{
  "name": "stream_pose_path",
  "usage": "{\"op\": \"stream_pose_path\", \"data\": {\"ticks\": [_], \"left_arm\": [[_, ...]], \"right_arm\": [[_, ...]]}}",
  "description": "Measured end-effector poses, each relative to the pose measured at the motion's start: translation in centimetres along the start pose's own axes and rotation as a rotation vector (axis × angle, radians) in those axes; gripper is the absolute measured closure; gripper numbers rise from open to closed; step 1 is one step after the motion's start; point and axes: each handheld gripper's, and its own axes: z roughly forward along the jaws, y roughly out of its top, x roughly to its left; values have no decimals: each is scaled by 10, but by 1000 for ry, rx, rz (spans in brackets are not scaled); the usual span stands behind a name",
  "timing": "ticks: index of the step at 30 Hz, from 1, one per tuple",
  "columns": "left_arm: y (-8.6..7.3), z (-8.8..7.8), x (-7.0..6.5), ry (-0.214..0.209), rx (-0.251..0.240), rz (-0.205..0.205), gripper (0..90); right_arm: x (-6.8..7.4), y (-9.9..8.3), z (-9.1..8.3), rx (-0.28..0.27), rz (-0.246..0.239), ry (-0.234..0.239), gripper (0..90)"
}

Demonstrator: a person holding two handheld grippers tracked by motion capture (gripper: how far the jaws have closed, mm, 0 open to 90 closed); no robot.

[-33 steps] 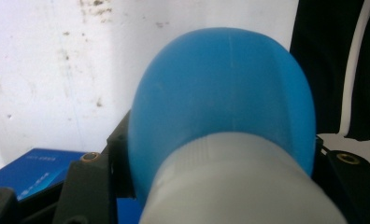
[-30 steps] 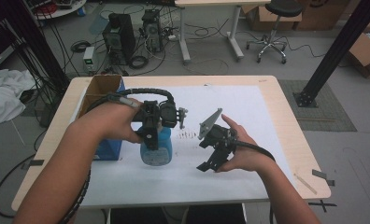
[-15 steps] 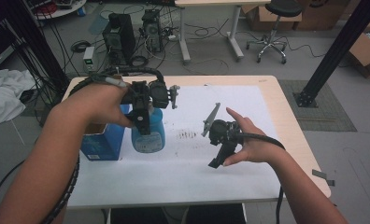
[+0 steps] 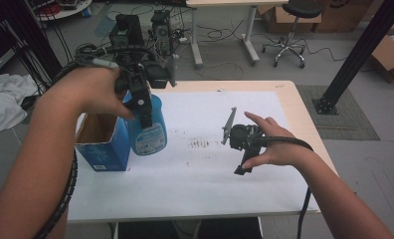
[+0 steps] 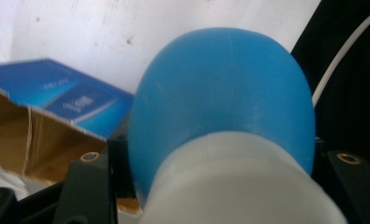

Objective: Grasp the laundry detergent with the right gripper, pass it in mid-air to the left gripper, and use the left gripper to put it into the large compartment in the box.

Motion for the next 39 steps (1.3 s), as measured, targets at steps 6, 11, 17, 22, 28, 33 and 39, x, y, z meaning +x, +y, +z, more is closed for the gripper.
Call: {"op": "stream_pose_path", "data": {"ticks": [6,11,17,22,28,33,39], "left_arm": [[-9,-17,8,-2,-27,-144,387],[-17,-30,16,12,-29,-260,387],[-30,-46,35,-7,-53,-472,387],[-38,-53,46,-10,-73,-589,387],[-51,-64,65,17,-57,-736,387],[-64,-67,79,8,-60,-826,387],[-83,-63,97,7,-53,-932,387]], "right_arm": [[-6,-7,-6,70,-2,-15,155],[-8,-14,-11,98,7,-21,155],[-10,-22,-16,112,1,-21,155],[-11,-26,-20,119,-2,-20,156],[-12,-31,-27,113,-6,-22,155],[-13,-33,-28,114,-11,-23,155],[-16,-36,-26,121,-7,-17,156]]}}
